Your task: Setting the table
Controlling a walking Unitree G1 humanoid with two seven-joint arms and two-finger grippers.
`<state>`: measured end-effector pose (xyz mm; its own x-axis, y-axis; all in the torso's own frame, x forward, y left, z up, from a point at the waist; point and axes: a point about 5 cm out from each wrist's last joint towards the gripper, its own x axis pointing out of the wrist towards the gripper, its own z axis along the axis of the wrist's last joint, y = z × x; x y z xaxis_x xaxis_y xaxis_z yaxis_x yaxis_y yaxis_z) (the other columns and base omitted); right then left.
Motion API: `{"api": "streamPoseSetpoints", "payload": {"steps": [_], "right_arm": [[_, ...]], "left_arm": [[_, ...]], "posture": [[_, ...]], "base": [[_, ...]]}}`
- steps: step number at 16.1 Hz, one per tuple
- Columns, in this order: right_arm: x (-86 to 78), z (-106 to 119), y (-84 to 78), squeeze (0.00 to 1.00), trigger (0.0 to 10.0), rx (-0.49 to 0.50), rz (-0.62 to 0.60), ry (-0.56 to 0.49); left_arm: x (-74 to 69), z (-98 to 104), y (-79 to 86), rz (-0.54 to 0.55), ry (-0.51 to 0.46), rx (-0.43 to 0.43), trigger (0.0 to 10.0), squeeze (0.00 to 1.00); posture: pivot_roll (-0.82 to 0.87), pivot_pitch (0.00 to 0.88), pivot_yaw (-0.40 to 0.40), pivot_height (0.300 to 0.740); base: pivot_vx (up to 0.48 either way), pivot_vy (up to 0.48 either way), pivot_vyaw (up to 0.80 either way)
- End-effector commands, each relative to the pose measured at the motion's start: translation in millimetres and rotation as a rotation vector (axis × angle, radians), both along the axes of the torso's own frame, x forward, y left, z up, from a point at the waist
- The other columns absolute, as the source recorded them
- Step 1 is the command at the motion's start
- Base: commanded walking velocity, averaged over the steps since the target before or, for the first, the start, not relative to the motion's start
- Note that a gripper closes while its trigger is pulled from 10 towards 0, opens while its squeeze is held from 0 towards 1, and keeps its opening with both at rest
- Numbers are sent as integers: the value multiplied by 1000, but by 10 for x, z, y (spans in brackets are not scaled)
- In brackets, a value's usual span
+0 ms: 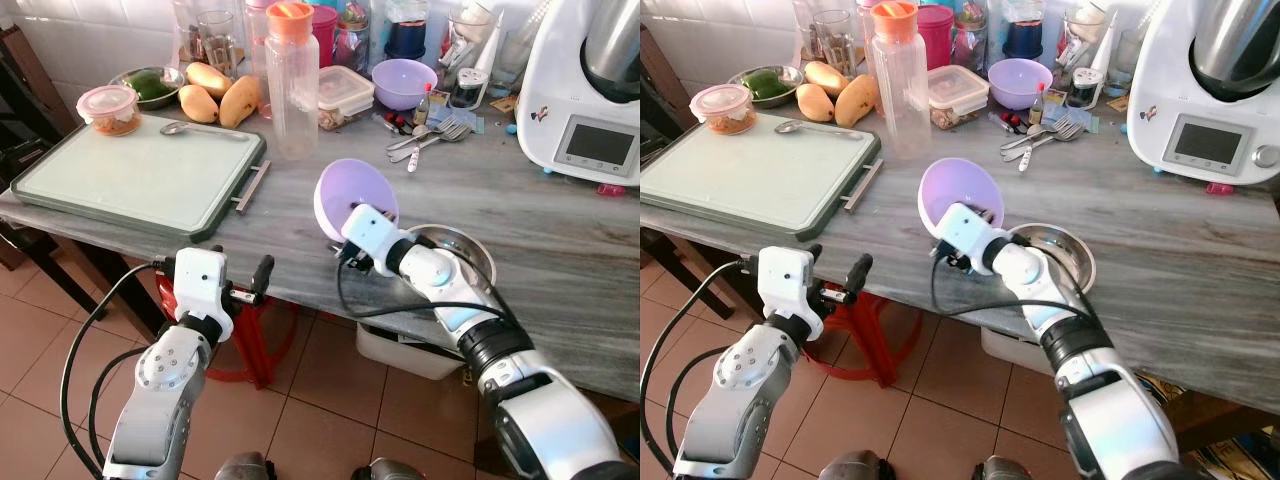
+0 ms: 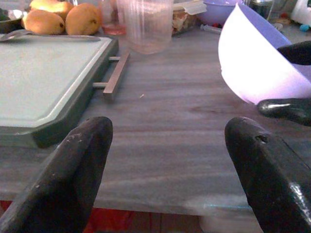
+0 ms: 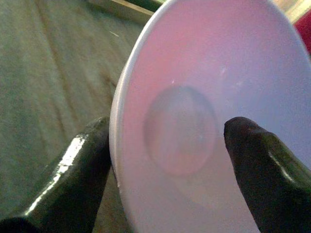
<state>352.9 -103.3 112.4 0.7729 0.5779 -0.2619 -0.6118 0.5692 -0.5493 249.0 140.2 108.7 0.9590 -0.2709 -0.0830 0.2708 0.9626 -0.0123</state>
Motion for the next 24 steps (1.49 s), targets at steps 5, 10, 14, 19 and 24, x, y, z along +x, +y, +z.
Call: {"api": "streamPoseSetpoints", "payload": {"steps": [5, 10, 14, 19, 24], "right_arm": [[71, 138, -16, 1000, 10000, 6, -11, -38], [-11, 223, -11, 1000, 10000, 43, -15, -89], [-277, 173, -32, 1000, 10000, 105, -62, -92], [-564, 501, -443, 1000, 10000, 278, -467, -360], [-720, 224, -701, 431, 10000, 347, -740, -224]], "left_arm": [[30, -40, -20, -10, 25, 12, 10000, 0], [24, -52, -16, -11, 30, 16, 10000, 0], [56, -57, -39, -23, 30, 14, 10000, 0], [70, -66, -56, -28, 29, 9, 10000, 0], [86, -69, -73, -38, 28, 9, 10000, 0]], "posture": [[93, 2, 22, 740], [88, 0, 22, 740], [67, 0, 25, 740], [47, 0, 36, 740], [40, 0, 37, 740]], "base": [[0, 0, 0], [0, 0, 0], [0, 0, 0], [0, 0, 0], [0, 0, 0]]}}
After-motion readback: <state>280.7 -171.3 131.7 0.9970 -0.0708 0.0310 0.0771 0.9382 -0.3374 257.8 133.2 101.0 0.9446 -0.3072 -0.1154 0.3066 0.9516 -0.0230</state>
